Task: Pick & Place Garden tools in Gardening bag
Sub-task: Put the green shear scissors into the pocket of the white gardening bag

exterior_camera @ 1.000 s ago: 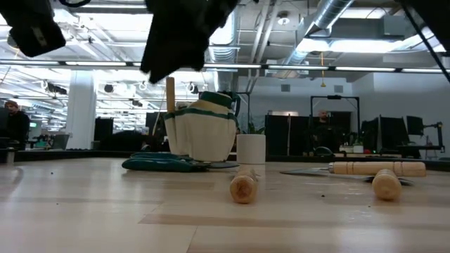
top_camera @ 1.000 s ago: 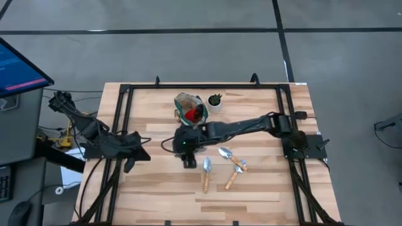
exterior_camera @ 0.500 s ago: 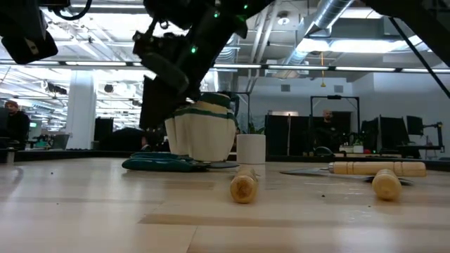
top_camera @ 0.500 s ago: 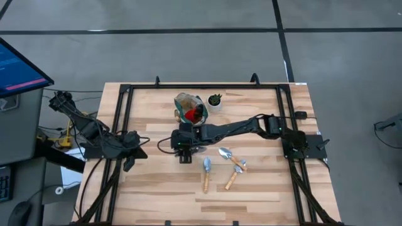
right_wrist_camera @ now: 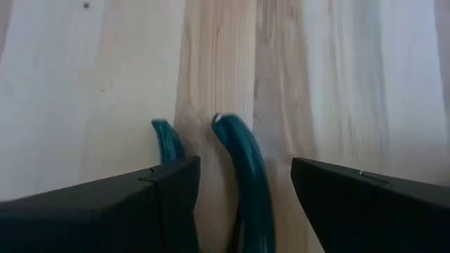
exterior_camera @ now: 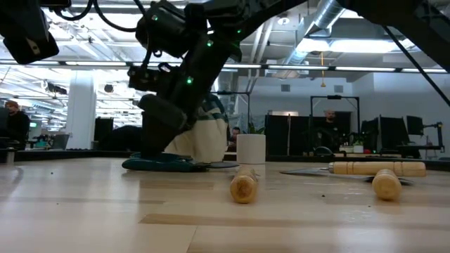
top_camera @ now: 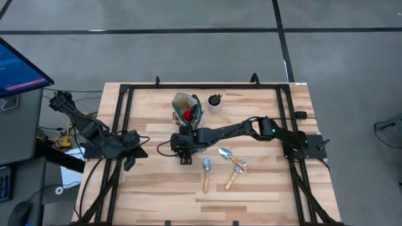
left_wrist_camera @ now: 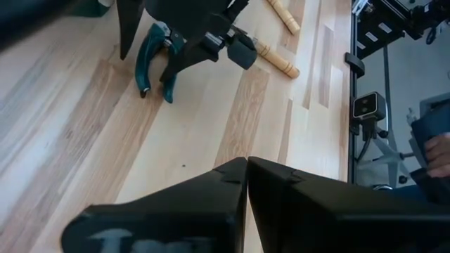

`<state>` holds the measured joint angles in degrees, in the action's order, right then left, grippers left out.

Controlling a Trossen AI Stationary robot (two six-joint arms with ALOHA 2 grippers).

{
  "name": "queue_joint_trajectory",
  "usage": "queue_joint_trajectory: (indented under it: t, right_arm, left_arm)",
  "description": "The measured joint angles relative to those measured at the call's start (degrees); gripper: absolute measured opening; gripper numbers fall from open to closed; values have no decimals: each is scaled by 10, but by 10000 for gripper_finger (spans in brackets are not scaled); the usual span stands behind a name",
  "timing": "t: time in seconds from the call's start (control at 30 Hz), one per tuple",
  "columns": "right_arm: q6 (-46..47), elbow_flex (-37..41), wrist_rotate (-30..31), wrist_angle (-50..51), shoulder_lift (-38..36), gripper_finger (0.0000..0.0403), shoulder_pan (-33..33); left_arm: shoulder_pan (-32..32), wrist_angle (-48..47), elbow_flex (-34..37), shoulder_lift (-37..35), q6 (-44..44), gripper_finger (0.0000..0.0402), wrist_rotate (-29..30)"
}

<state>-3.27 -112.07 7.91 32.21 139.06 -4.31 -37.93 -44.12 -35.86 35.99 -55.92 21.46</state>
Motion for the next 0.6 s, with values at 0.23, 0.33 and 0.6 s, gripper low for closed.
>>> queue_joint_trajectory:
  t: [0.23,0.33,0.6]
  right_arm:
    - [-2,0,-1,8,0,200,0]
    - [-2,0,-4,9,0,167,0]
    - [-2,1,-5,50,0,67,3]
  left_arm:
    - [0,1,0,0,0,1,0]
    - [0,3,0,0,-1,1,0]
    - [0,8,0,0,-18,1,0]
